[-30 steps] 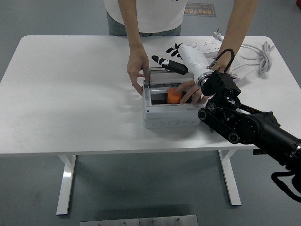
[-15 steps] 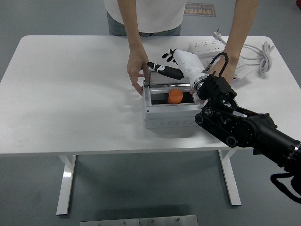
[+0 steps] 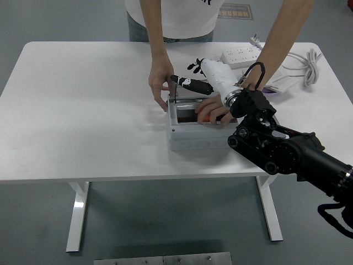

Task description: Fetch the battery,place it into the box,close the lid of the box

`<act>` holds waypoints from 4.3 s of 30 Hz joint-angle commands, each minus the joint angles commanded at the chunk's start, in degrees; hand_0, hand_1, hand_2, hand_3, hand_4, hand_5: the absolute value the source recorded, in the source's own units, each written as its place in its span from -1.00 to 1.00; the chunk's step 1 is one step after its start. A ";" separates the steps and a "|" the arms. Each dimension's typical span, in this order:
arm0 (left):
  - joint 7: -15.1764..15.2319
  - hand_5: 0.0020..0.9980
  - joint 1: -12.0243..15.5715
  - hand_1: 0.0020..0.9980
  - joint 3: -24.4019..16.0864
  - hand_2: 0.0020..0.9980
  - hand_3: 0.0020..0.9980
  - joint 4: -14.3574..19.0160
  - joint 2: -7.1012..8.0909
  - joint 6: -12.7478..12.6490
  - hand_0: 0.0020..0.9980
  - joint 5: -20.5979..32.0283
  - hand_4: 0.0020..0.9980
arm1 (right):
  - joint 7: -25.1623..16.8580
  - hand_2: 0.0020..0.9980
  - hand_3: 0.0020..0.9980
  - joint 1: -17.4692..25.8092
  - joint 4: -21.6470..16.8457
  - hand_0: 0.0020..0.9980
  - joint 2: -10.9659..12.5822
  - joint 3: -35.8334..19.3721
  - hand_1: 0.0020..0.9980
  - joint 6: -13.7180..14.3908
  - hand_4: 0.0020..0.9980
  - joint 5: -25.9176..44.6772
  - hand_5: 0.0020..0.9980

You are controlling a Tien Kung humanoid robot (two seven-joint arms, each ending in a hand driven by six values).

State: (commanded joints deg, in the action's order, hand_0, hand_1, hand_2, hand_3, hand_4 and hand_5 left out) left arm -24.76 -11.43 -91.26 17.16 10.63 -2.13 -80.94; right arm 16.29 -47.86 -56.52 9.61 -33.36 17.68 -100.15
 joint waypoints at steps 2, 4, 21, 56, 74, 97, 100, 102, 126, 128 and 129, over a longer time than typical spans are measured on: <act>-0.01 -0.65 0.00 0.44 0.02 0.35 0.21 0.01 -0.01 -0.01 0.17 0.02 0.41 | 0.03 0.40 0.47 -0.05 0.03 0.70 -0.02 0.05 0.39 -0.07 0.96 0.05 1.00; -0.03 -0.65 0.01 0.44 0.03 0.35 0.21 0.02 -0.02 -0.02 0.17 0.06 0.41 | 0.04 0.39 0.47 -0.09 0.06 0.70 -0.04 0.10 0.39 -0.11 0.96 0.12 1.00; -0.01 -0.66 -0.08 0.44 0.14 0.35 0.21 0.03 -0.01 -0.13 0.17 0.24 0.41 | 0.47 0.39 0.47 -0.43 -0.12 0.70 -0.21 0.37 0.39 -0.28 0.95 -0.03 1.00; 0.27 -0.66 0.74 0.44 1.52 0.34 0.21 -0.04 0.10 -0.95 0.17 2.82 0.41 | 9.94 0.36 0.47 2.96 -11.13 0.56 5.10 0.16 0.32 -9.02 0.94 -5.77 1.00; 0.32 -0.66 0.94 0.44 1.80 0.34 0.21 -0.05 0.22 -1.13 0.17 3.44 0.40 | 13.48 0.19 0.40 4.04 -17.24 0.18 7.35 -0.97 -0.04 -14.28 0.92 -8.92 1.00; 0.18 -0.66 0.97 0.44 1.84 0.34 0.21 0.00 0.28 -1.09 0.17 3.52 0.41 | 14.89 0.19 0.39 4.63 -19.26 0.15 7.75 0.12 -0.04 -16.61 0.85 -9.53 1.00; 0.20 -0.65 0.96 0.44 1.86 0.34 0.21 0.00 0.25 -1.10 0.17 3.56 0.41 | 15.00 0.19 0.39 4.75 -19.40 0.14 7.62 0.23 -0.04 -16.80 0.83 -9.54 1.00; 0.22 -0.65 0.95 0.44 1.86 0.34 0.21 0.00 0.23 -1.10 0.17 3.56 0.41 | 15.04 0.19 0.39 4.81 -19.45 0.14 7.56 0.25 -0.04 -16.87 0.83 -9.55 1.00; -0.02 -0.65 0.91 0.44 1.86 0.34 0.21 0.21 0.44 -1.41 0.17 3.87 0.41 | 16.40 0.18 0.40 4.49 -21.55 0.12 8.80 -0.58 -0.06 -18.88 0.82 -10.24 1.00; -0.02 -0.65 0.94 0.44 1.89 0.34 0.21 0.22 0.47 -1.43 0.17 3.95 0.41 | 16.53 0.18 0.40 4.54 -21.83 0.12 9.05 -0.52 -0.06 -19.08 0.82 -10.16 1.00; -0.01 -0.65 0.95 0.44 1.89 0.34 0.21 0.22 0.49 -1.44 0.17 3.96 0.41 | 16.58 0.18 0.40 4.58 -21.93 0.12 9.14 -0.49 -0.06 -19.12 0.82 -10.13 1.00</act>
State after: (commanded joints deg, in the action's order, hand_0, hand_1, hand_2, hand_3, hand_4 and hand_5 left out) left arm -24.77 -10.48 -89.37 17.37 11.12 -3.57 -76.98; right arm 32.86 -43.28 -78.45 18.75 -33.85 -1.45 -110.28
